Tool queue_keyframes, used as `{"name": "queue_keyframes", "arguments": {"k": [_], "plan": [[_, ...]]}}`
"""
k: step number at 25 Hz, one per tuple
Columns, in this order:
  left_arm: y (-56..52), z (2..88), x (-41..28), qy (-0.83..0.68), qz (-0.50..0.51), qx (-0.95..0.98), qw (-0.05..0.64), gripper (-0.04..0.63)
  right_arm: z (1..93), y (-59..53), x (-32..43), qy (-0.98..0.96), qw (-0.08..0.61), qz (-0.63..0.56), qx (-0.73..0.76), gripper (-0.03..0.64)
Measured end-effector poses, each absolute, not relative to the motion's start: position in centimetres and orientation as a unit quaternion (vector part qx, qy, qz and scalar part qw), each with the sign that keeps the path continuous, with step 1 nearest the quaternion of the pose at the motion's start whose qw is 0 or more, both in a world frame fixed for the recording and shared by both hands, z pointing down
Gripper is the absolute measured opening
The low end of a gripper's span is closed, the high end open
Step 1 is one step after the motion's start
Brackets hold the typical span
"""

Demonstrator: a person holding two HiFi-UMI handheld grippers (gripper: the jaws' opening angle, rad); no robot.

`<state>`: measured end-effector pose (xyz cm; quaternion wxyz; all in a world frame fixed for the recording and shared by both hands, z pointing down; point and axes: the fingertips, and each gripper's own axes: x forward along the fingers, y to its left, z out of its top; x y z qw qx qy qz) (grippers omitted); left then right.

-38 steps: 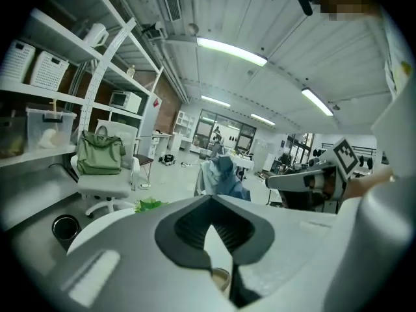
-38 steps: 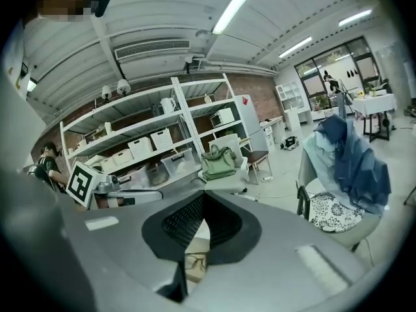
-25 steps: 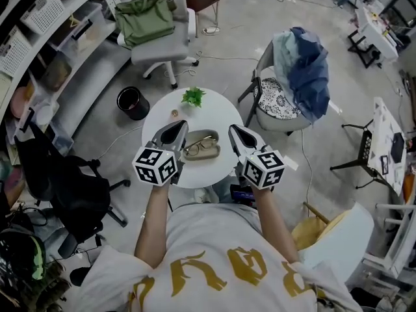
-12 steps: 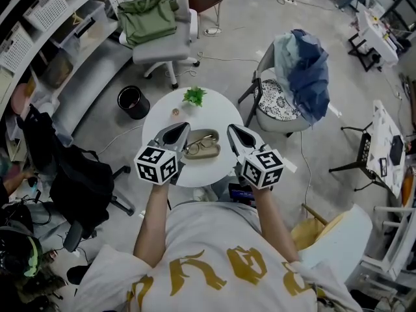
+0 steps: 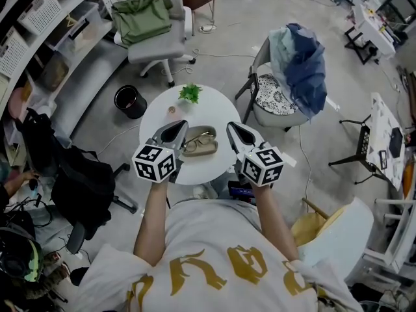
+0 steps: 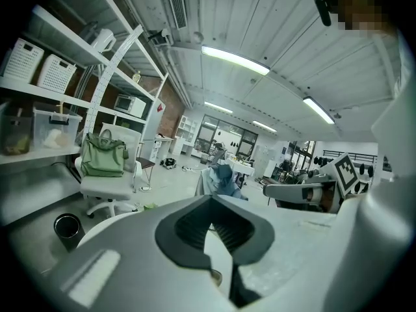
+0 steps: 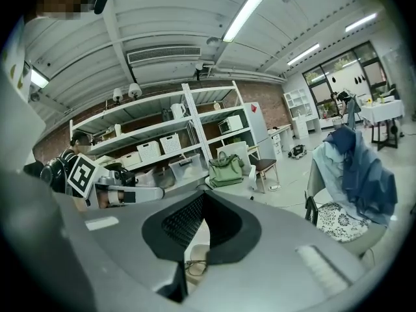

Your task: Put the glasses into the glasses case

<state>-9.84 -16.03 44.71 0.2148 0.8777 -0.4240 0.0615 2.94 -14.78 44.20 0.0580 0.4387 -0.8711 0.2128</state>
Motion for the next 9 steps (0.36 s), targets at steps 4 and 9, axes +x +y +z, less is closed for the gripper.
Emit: {"name": "queue_keyframes", "arguments": {"k": [4,9], "plan": [[-15.91,45.07,-9.71,-0.42,0.063,0.879,0.215,0.0,44.32,-14.78,2.88,-0.871,0.057,0.213,0.439,0.023],[-16.01,45.42,-10.18,-0.421,0.064,0.878,0.218,0.0,44.35,-14.83,2.72,-0.87,0.057,0.215,0.44,0.023]]}}
